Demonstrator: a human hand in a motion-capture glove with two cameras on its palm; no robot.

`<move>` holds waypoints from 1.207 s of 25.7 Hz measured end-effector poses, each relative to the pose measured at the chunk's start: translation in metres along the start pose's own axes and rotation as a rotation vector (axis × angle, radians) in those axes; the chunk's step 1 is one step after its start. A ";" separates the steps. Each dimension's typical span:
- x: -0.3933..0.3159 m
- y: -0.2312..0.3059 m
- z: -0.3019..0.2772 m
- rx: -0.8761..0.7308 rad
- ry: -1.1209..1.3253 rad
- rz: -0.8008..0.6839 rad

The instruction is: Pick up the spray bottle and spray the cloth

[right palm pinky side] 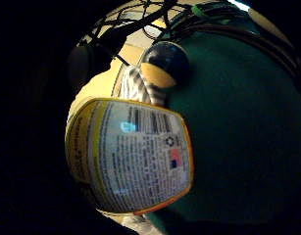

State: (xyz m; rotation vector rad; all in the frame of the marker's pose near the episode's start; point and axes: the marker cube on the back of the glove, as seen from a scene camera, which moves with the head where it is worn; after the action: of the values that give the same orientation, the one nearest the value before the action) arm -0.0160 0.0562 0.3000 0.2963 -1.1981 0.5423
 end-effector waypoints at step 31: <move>-0.029 -0.031 0.015 -0.050 -0.020 -0.086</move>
State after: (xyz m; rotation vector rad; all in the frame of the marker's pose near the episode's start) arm -0.0185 0.0159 0.2795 0.3100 -1.2105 0.4352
